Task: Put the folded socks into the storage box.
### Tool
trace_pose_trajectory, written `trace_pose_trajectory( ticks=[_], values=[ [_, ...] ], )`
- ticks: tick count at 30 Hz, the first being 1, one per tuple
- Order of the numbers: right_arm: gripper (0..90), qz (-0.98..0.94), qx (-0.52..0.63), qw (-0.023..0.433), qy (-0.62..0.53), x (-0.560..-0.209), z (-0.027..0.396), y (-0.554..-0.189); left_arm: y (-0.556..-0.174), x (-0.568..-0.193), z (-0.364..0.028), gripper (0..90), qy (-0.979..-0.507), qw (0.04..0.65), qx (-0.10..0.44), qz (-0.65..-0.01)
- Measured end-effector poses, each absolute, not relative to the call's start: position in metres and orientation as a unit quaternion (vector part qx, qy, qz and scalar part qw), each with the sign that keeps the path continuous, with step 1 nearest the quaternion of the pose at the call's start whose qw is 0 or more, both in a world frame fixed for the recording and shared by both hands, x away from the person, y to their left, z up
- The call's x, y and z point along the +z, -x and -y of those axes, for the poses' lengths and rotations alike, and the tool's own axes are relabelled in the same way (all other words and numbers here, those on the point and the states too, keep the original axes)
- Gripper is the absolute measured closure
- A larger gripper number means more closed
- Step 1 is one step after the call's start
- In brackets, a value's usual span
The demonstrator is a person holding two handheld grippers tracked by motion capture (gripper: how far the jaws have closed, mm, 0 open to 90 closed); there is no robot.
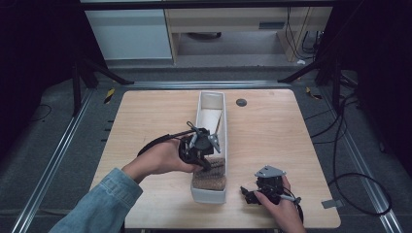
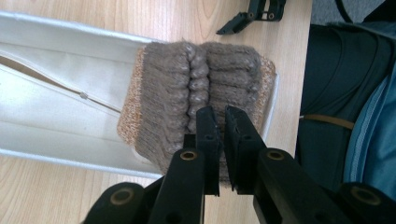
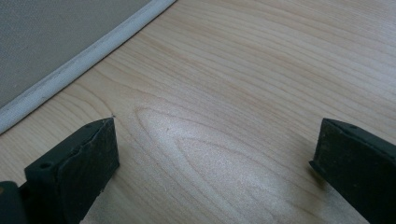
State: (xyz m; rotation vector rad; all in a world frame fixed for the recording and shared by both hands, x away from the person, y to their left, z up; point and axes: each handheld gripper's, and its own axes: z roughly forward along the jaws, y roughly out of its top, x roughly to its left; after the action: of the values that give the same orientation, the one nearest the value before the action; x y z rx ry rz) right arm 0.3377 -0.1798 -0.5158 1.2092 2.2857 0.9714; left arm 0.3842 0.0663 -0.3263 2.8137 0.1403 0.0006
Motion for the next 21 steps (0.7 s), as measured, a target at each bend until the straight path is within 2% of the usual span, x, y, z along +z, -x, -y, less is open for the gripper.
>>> trace_pose_trajectory(
  ticks=[7, 21],
  values=[
    [0.4, -0.813, 0.345, 0.189, -0.43, -0.516, 0.18, -0.338, -0.38, -0.345, -0.06, 85.4, -0.989, 0.138, 0.009, -0.044],
    [0.4, -0.813, 0.345, 0.189, -0.43, -0.516, 0.18, -0.338, -0.379, -0.381, -0.052, 86.7, -0.993, 0.113, -0.009, -0.04]
  ],
)
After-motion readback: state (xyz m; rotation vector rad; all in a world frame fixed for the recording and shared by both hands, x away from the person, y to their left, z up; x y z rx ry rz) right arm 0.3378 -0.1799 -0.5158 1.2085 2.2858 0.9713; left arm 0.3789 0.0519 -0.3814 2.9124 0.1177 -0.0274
